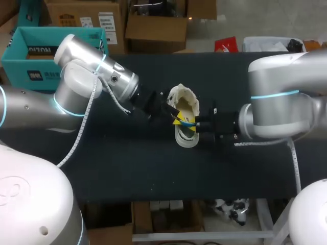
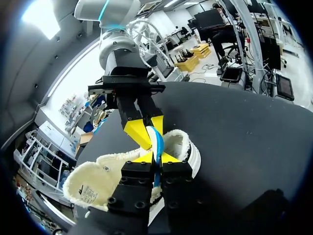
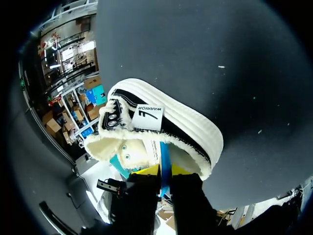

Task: Open the shoe tongue, take the insole out of the shoe, put the insole back into the shoe, and pack the shoe into the shoebox

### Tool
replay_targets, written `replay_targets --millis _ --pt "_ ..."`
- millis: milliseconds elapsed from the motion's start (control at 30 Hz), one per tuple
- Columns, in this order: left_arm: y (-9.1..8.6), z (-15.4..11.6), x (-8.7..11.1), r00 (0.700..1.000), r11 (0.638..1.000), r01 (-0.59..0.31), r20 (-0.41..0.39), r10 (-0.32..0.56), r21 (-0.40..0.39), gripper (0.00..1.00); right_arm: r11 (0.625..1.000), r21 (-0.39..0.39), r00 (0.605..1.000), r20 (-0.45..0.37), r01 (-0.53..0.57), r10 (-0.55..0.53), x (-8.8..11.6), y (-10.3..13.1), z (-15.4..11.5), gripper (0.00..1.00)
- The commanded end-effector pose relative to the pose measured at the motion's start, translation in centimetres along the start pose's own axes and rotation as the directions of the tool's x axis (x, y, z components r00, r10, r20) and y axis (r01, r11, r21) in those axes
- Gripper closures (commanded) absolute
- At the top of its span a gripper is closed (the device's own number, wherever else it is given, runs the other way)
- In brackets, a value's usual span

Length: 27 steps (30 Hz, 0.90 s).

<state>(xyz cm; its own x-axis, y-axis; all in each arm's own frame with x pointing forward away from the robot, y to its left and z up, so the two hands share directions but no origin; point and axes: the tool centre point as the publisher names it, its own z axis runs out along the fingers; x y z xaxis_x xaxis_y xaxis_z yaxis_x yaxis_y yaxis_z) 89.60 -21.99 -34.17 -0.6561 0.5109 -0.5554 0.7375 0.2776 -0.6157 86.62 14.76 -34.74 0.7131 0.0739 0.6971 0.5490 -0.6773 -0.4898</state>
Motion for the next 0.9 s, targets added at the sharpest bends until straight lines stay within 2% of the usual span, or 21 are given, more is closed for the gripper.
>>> replay_targets --millis 33,167,433,467,500,533,567,600,633,667,700,767,900 --pt "0.2 0.3 0.0 1.0 1.0 0.003 0.003 -0.003 -0.003 1.0 1.0 0.004 1.0 0.005 0.0 0.0 -0.2 -0.1 0.5 1.0" --pt "0.8 0.5 -0.1 1.0 1.0 0.015 -0.005 -0.015 -0.008 1.0 1.0 0.021 1.0 0.013 0.005 -0.005 0.2 0.5 1.2 1.0" --pt "3.0 0.6 -1.2 0.996 0.996 0.091 -0.006 -0.091 -0.013 1.0 0.999 0.046 0.999 0.042 0.0 -0.002 1.2 2.6 3.2 1.0" --pt "3.0 0.5 -1.2 0.996 0.995 0.094 -0.006 -0.094 -0.012 0.93 0.999 0.043 0.999 0.048 0.0 -0.002 1.2 2.7 3.4 1.0" --pt "3.2 0.4 -1.2 0.995 0.995 0.099 -0.006 -0.099 -0.008 0.78 0.999 0.041 0.999 0.051 -0.002 0.0 1.2 2.9 3.4 1.0" --pt "3.2 0.3 -1.2 0.994 0.994 0.105 -0.011 -0.105 0.003 0.72 0.999 0.041 0.999 0.052 -0.004 0.001 1.2 3.0 3.5 1.0" --pt "3.0 0.0 -1.0 0.994 0.994 0.109 -0.016 -0.109 0.013 0.6 0.999 0.04 0.999 0.054 -0.006 0.004 1.2 3.1 3.5 1.0" --pt "2.9 -0.2 -0.9 0.994 0.994 0.109 -0.015 -0.109 0.015 0.52 0.999 0.039 0.998 0.055 -0.007 0.005 1.1 3.2 3.5 1.0" --pt "2.7 -0.5 -0.8 0.993 0.993 0.117 -0.024 -0.116 0.034 0.4 0.999 0.037 0.998 0.057 -0.008 0.006 1.1 3.2 3.5 1.0" --pt "2.5 -0.7 -0.8 0.992 0.992 0.12 -0.028 -0.119 0.043 0.21 0.999 0.034 0.998 0.057 -0.008 0.006 1.0 3.2 3.3 1.0" --pt "2.4 -0.9 -0.8 0.992 0.992 0.121 -0.028 -0.12 0.044 0.08 1.0 0.03 0.998 0.057 -0.005 0.003 0.9 3.1 3.2 1.0" --pt "2.1 -1.3 -0.7 0.991 0.989 0.13 -0.038 -0.128 0.065 0.0 1.0 0.023 0.998 0.058 0.001 -0.002 0.8 2.9 3.0 1.0" --pt "1.2 -2.1 -0.6 0.989 0.987 0.142 -0.049 -0.138 0.081 0.0 1.0 -0.005 0.997 0.074 0.022 -0.022 0.6 2.5 2.4 1.0"
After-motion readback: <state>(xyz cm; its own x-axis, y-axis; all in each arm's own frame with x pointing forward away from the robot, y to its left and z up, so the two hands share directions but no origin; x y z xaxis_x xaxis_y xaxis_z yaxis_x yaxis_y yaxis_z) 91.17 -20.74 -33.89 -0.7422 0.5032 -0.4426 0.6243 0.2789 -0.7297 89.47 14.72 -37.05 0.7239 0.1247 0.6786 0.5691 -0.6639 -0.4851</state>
